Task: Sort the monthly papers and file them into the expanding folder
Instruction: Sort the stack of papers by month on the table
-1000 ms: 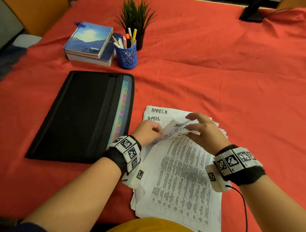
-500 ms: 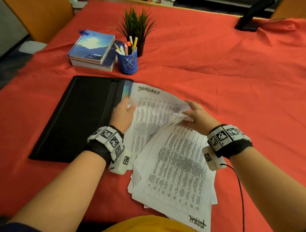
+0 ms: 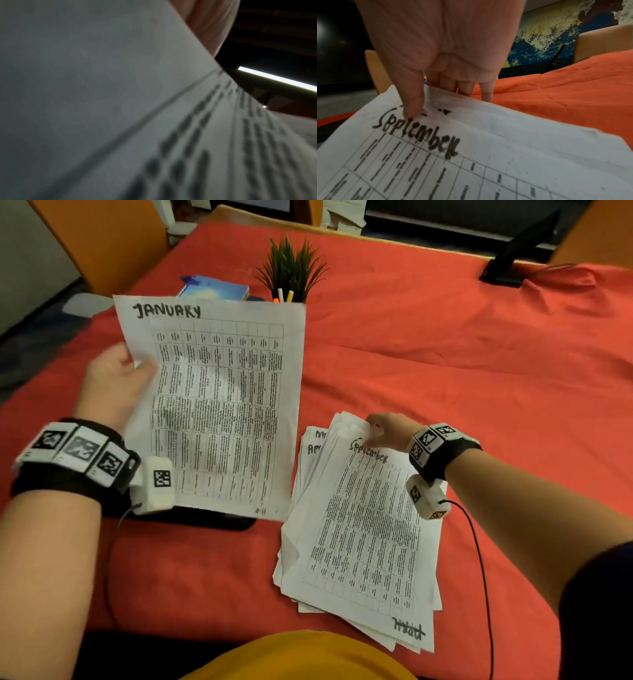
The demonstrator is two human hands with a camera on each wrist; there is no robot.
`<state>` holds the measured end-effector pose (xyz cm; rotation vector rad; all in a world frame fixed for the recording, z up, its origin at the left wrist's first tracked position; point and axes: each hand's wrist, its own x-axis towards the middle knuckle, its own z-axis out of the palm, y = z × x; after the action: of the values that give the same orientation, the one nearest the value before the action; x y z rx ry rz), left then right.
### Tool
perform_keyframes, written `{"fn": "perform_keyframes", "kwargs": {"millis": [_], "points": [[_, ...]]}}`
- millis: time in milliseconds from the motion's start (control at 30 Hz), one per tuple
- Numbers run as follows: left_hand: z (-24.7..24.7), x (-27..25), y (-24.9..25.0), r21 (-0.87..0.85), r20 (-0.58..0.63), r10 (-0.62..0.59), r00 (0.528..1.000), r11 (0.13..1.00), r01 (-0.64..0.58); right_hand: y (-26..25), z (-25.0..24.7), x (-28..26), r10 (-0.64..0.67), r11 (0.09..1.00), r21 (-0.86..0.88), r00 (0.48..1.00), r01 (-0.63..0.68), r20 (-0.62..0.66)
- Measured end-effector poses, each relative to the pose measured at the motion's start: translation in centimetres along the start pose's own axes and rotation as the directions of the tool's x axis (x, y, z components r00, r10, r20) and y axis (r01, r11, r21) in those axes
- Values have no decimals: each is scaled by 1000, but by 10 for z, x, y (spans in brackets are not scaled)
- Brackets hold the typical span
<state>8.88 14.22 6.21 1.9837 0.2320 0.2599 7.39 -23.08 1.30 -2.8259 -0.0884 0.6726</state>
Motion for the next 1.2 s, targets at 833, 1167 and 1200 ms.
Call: {"fn": "perform_keyframes", "kwargs": {"millis": [833,1167,1200], "points": [[201,-132,-42,83,579,-129,805,992,100,-15,5,-9,-1,992,-126,1000,-1,-12],[200,-82,-56,392,455,-264,851,917,75,14,63,-38,-289,944,-9,815,329,-502],[201,-81,-54,435,484,-262,835,900,30,14,66,-41,-317,937,-42,790,348,-526]]}}
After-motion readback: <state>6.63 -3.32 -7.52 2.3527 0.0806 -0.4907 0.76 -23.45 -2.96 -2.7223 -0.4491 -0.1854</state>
